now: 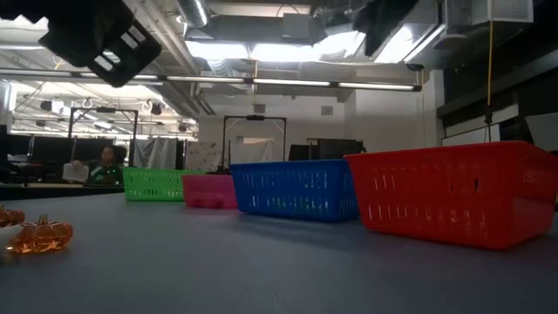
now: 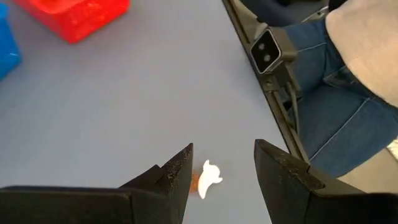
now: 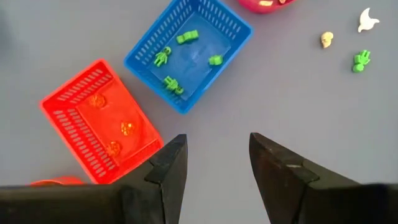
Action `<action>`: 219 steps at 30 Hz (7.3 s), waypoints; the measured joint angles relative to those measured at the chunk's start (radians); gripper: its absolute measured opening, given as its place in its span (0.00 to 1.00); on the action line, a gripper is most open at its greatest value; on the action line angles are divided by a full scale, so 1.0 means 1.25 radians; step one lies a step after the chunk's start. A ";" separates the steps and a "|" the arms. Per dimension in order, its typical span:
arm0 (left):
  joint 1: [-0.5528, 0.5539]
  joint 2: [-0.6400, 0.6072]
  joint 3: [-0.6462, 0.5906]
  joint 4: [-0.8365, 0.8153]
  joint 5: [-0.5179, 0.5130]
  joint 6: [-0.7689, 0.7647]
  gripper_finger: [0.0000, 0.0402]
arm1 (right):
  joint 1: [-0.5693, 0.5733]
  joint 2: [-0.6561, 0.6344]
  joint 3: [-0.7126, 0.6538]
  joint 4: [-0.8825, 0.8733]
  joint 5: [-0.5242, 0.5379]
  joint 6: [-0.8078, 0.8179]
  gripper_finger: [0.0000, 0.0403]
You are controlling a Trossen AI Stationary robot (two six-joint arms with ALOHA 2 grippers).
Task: Sort Halloween decoration
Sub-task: Put the white ghost toy into the green bin
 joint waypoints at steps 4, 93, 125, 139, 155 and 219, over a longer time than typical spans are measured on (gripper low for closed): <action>-0.018 0.061 0.000 0.082 0.000 0.000 0.39 | 0.027 -0.080 -0.104 0.057 0.036 0.026 0.42; -0.096 0.289 0.001 0.169 -0.141 0.000 0.25 | 0.034 -0.197 -0.360 0.228 0.042 0.146 0.42; -0.095 0.289 0.000 0.171 -0.147 -0.002 0.15 | 0.034 -0.197 -0.360 0.228 0.042 0.146 0.42; -0.095 0.288 -0.001 0.187 -0.146 -0.002 0.10 | 0.034 -0.197 -0.360 0.228 0.042 0.146 0.42; -0.082 0.257 0.000 0.218 -0.167 -0.002 0.10 | 0.034 -0.197 -0.360 0.230 0.042 0.146 0.42; 0.766 -0.293 -0.182 -0.416 -0.383 0.184 0.10 | 0.034 -0.197 -0.360 0.382 0.043 0.074 0.42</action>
